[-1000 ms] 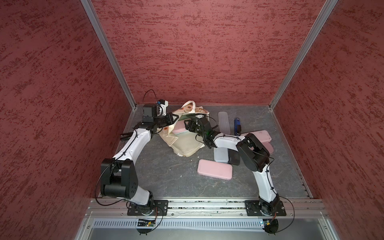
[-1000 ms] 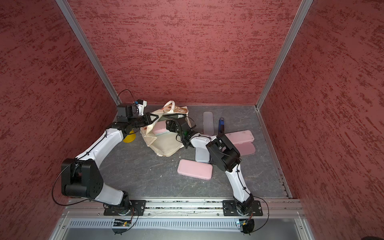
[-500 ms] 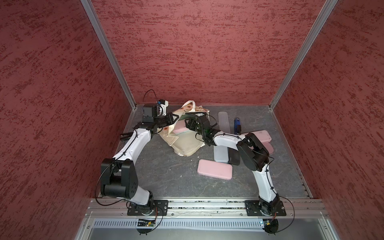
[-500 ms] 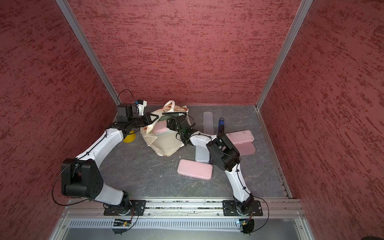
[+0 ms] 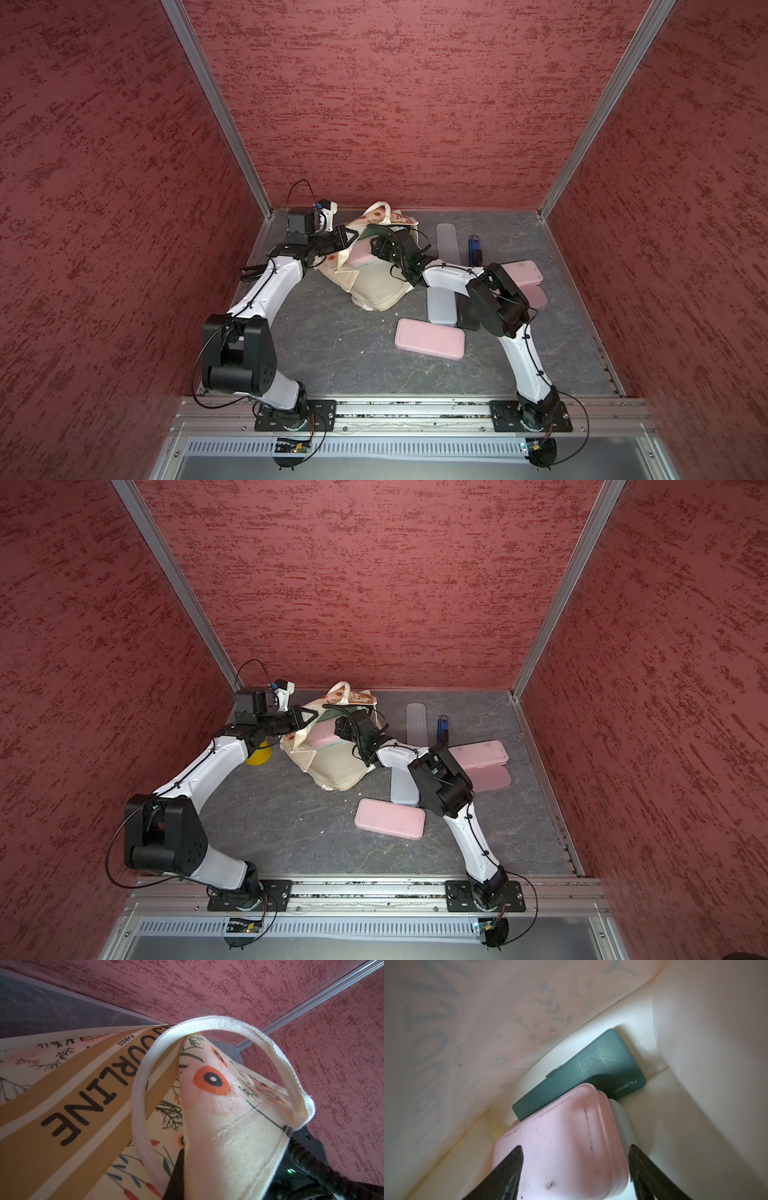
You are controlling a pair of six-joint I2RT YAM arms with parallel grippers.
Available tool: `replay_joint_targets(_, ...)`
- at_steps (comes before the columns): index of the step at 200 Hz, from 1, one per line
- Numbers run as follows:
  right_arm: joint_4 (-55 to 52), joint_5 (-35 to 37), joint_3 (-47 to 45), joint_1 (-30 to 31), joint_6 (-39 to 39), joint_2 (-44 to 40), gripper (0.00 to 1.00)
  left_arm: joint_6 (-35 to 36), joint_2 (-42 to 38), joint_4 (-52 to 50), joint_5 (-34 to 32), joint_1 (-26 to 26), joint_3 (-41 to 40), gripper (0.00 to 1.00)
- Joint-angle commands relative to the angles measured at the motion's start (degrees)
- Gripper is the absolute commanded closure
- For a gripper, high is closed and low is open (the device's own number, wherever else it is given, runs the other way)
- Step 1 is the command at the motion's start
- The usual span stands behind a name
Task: Take out the pencil case from the canvas bag
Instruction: Adjust the pencil case in the canvas bag.
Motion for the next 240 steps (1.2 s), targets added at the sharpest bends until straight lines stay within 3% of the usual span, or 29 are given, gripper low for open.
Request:
replay_joint_targets(1,1.34,0.04,1.46,-2.40,2.19,1.39,0.21,-0.89,0.42,-1.74,1.72,0.20,0.28,1.00)
replay_joint_targets(51,8.94,-7.61,-0.16,-2.33,0.50,0.67,0.27,-0.99,0.75,-1.62,1.80,-0.04,0.35,1.00)
replay_joint_targets(126,18.22,-12.37,-12.08,-0.55,-0.35,-7.20,0.30,-1.19,1.15,-1.64,1.81,-0.42,0.43,1.00)
replay_joint_targets(195,22.00,-11.60,-19.20,2.98,1.92,-11.86,0.31,-0.91,1.03,-1.95,1.47,-0.53,0.46,1.00)
replay_joint_targets(240,12.48,-4.06,-19.34,2.98,4.59,-11.89,0.29,-0.71,0.73,-2.07,1.32,-0.50,0.52,1.00)
